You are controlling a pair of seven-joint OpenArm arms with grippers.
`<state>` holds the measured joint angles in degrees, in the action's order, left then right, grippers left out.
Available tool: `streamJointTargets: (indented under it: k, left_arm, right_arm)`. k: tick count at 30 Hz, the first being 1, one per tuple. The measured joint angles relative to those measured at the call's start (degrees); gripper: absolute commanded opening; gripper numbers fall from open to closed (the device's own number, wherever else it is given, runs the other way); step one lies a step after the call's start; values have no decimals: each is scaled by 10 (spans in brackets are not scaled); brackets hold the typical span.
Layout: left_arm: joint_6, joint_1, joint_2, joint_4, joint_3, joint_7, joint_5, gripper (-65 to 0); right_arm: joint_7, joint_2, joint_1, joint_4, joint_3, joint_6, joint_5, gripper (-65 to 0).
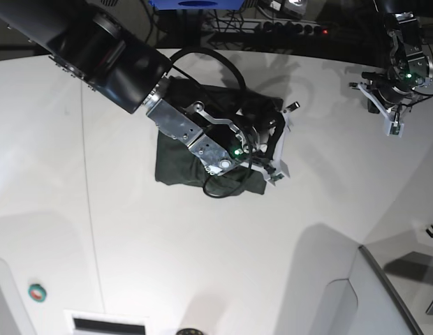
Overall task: Layout the t-shirt on the table in an organized manner, then fold the t-shirt properly
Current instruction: 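Press and flatten the folded shirt with the right gripper, then withdraw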
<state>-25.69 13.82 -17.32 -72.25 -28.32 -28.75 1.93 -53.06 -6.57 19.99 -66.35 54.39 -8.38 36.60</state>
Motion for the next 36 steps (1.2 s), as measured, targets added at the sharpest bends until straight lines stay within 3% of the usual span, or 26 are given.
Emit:
streamJointTargets:
  k: [6,10,12,14,15,23,28,36]
  left_arm:
    - [0,-11,0,2,0,-2,0,-650]
    - [0,-15,0,21,0,9,5,-650]
    - [0,-13,0,21,0,9,9,-650]
    - [0,-13,0,21,0,8,7,-650]
    - [0,-13,0,21,0,9,7,-650]
    - [0,-13,0,20,0,9,6,-650]
    - [0,-13,0,20,0,9,7,-650]
    - [0,-11,0,20,0,9,6,-650]
  right_arm:
    - [-5,27,12,-98,0,0,5,-401]
    - [12,34,37,-73,-47,0,3,-405]
    - [37,35,38,-43,-84,-2,-2,-474]
    - [44,37,49,-4,-97,-2,-2,-620]
    - [45,36,56,17,-97,-2,-1,-650]
    - [58,19,65,89,-54,-2,1,-633]
    - [119,-15,72,151,-11,-2,4,-629]
    - [175,-15,110,116,56,-2,6,-626]
